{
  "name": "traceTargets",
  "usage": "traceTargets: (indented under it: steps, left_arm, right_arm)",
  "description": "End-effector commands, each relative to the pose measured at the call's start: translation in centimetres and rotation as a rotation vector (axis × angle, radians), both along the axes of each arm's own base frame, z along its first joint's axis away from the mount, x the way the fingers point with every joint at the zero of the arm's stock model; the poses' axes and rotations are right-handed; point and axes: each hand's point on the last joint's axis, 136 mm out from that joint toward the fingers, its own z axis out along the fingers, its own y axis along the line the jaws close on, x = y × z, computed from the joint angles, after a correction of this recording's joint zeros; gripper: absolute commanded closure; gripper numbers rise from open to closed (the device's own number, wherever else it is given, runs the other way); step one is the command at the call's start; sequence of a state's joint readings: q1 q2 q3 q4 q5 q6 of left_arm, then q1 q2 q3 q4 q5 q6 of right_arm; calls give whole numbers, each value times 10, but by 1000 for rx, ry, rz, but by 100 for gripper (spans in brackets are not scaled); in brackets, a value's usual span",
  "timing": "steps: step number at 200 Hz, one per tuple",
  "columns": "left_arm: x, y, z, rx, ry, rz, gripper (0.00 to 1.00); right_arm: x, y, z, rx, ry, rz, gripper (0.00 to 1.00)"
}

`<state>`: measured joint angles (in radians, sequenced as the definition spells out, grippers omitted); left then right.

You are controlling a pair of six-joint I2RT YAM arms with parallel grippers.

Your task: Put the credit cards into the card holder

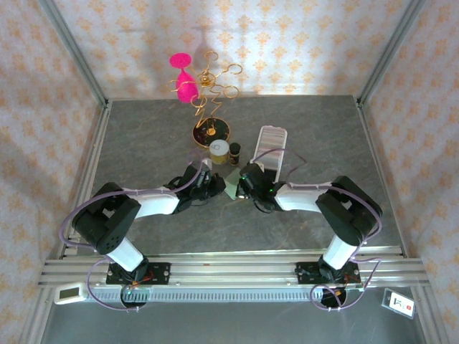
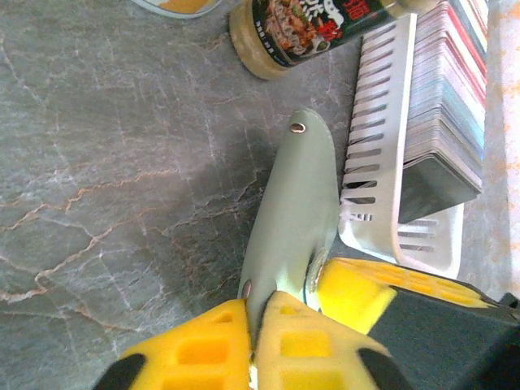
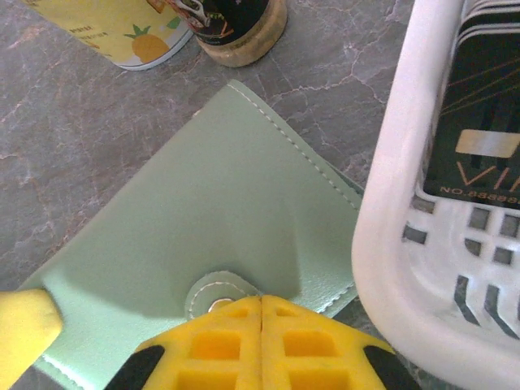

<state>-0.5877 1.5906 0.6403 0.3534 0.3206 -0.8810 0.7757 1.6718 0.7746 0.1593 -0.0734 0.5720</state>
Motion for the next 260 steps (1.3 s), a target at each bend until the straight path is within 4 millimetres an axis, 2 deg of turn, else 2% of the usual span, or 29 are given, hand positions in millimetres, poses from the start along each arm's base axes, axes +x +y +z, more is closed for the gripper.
traceTargets:
  steps: [1,22,48,62,97,120,157,188,217,260]
  left_arm:
    - [-1,2,7,22,-31,-1,100]
    - [-5,9,16,36,-67,4,100]
    - [-14,31,28,85,-126,42,100]
    - [-19,41,42,87,-183,65,100]
    - [-39,53,81,33,-334,59,100]
    - [-55,57,106,-40,-431,44,100]
    - [-73,69,135,-104,-532,58,100]
    - [-80,73,138,-113,-537,58,100]
    - [-83,73,137,-116,-532,55,100]
    - [-85,70,144,-133,-545,39,100]
  right_arm:
    - [2,2,20,57,-32,-14,92]
    - [-1,1,38,103,-46,-26,87]
    - [-10,2,62,192,-34,-37,76]
    - [-18,3,76,254,-31,-35,67]
    - [-44,23,122,401,-57,13,44]
    - [-57,36,142,490,-60,34,40]
    - [-64,61,151,516,-62,67,38]
    - [-60,80,155,507,-67,84,37]
    - [-59,85,156,509,-64,90,37]
    - [-52,78,151,468,-82,40,32]
